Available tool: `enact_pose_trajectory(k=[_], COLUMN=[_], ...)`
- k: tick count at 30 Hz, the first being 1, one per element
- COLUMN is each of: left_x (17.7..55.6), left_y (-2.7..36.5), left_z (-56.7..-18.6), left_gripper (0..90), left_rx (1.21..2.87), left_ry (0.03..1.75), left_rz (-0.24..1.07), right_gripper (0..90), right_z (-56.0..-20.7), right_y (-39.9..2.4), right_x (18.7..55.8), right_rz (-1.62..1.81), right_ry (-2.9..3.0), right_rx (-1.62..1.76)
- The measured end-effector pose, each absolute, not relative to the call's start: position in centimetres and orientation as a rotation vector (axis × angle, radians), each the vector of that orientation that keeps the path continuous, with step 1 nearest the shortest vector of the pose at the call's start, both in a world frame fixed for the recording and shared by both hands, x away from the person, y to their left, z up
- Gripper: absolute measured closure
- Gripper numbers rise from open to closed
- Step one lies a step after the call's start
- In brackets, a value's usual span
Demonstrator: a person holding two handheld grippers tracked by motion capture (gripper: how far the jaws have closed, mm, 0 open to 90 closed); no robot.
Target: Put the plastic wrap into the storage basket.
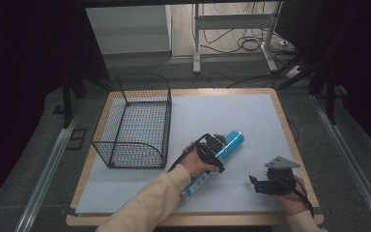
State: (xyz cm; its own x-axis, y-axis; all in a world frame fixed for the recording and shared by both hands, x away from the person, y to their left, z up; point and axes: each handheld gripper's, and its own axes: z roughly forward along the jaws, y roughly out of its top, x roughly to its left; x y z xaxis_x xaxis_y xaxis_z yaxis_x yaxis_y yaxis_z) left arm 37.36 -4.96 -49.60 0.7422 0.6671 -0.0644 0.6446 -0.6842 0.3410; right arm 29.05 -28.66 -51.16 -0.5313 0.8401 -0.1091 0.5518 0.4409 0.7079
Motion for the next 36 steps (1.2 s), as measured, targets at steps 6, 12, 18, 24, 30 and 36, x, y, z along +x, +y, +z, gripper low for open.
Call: enact_pose_trajectory(k=[6, 12, 18, 24, 30, 36], left_x=[37.4, 37.8, 37.7, 37.8, 38.2, 38.7], left_y=[-5.1, -4.8, -5.2, -5.3, -5.3, -4.8], left_z=[-49.7, -49.7, -50.0, -49.9, -49.6, -48.2], left_gripper=[29.2, 29.7, 29.0, 30.2, 30.8, 31.0], left_rx=[2.607, 2.594, 2.626, 2.624, 2.656, 2.666], left_ry=[1.024, 1.048, 1.043, 1.071, 1.075, 1.060], left_rz=[0.049, -0.004, 0.029, 0.009, -0.003, -0.001], right_gripper=[11.0, 11.0, 11.1, 11.2, 11.2, 11.2], right_z=[-51.2, -51.2, -51.2, -51.2, -51.1, -51.0], right_y=[-28.7, -28.6, -28.6, -28.6, -28.6, -28.7], right_x=[29.0, 29.1, 29.0, 29.0, 29.0, 29.0], right_rz=[0.863, 0.857, 0.854, 0.851, 0.859, 0.864], right_ry=[2.245, 2.251, 2.250, 2.250, 2.244, 2.240], right_rx=[1.171, 1.170, 1.171, 1.173, 1.175, 1.173])
